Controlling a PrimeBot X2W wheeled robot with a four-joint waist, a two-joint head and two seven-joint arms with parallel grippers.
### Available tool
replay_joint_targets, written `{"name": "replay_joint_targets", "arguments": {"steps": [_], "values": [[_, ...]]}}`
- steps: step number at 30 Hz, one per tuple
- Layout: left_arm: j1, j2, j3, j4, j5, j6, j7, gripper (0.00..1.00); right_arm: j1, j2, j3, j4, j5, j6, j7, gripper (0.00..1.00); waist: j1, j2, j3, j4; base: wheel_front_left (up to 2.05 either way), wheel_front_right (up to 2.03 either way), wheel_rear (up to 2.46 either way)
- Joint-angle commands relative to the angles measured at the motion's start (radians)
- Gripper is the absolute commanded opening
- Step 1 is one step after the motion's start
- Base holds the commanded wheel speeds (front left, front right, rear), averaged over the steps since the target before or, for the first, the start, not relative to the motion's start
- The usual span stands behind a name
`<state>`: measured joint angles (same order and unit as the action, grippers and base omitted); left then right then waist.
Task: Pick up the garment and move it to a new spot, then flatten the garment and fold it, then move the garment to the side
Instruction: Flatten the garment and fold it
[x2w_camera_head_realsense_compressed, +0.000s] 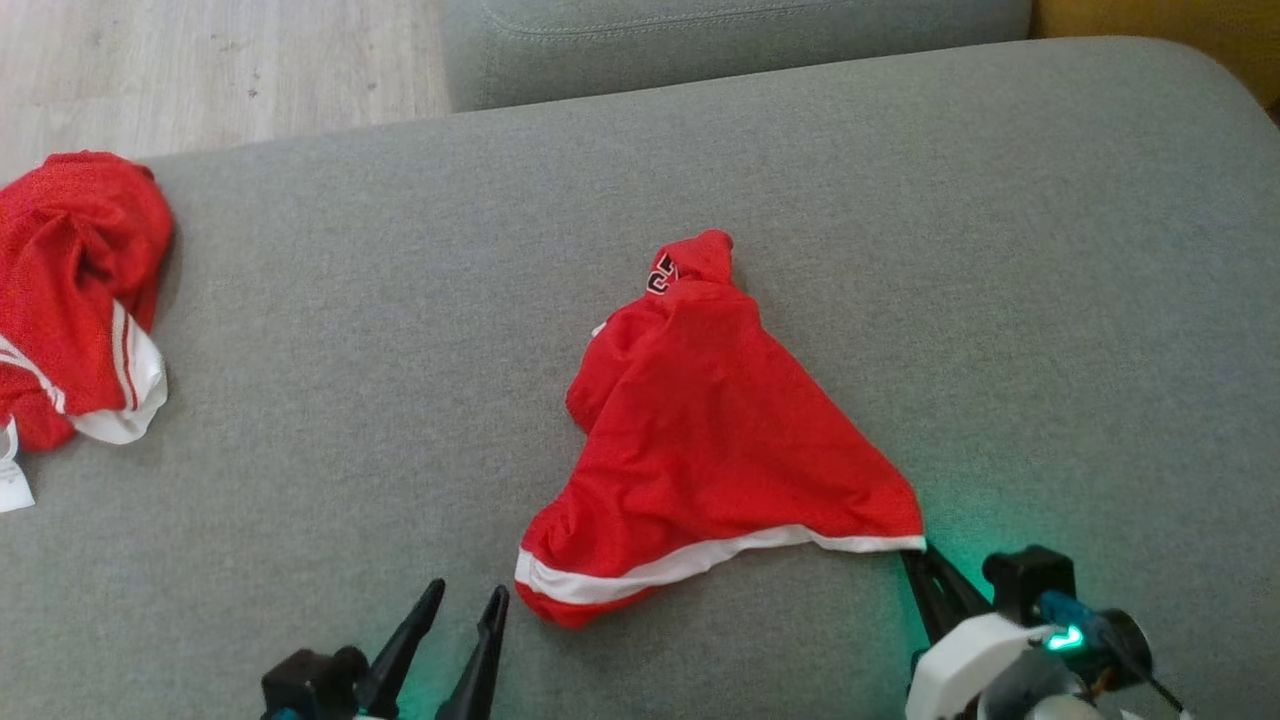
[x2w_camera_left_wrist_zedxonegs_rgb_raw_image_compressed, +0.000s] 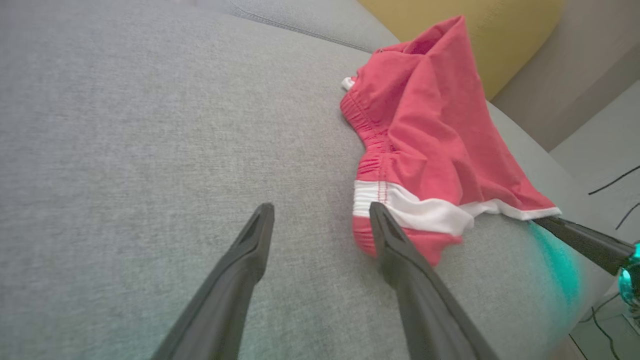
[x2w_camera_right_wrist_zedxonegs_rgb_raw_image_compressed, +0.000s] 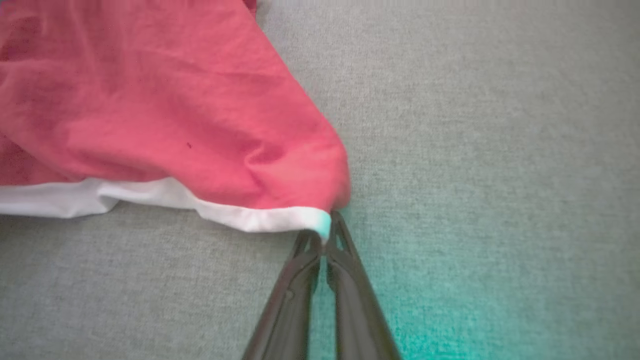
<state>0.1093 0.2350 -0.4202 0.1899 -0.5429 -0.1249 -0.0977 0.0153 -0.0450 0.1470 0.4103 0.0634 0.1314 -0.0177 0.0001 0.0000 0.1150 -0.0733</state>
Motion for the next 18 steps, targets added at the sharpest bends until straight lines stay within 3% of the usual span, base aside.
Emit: {"name": "replay_joint_targets", "arguments": {"steps": [1, 18], "values": [[-0.046, 0.013, 0.018, -0.032, -0.014, -0.006, -0.001, 1.0, -0.043, -0.005, 0.015, -0.022, 0.005, -0.001, -0.016, 0.0, -0.0001, 0.0, 0.001, -0.001, 0.0, 0.0, 0.0], [-0.137, 0.083, -0.158, -0.014, -0.115, -0.006, 0.001, 1.0, -0.129, -0.005, -0.144, 0.014, -0.166, -0.001, 0.0, 0.0, -0.0001, 0.0, 0.029, -0.021, 0.0, 0.0, 0.0]]}}
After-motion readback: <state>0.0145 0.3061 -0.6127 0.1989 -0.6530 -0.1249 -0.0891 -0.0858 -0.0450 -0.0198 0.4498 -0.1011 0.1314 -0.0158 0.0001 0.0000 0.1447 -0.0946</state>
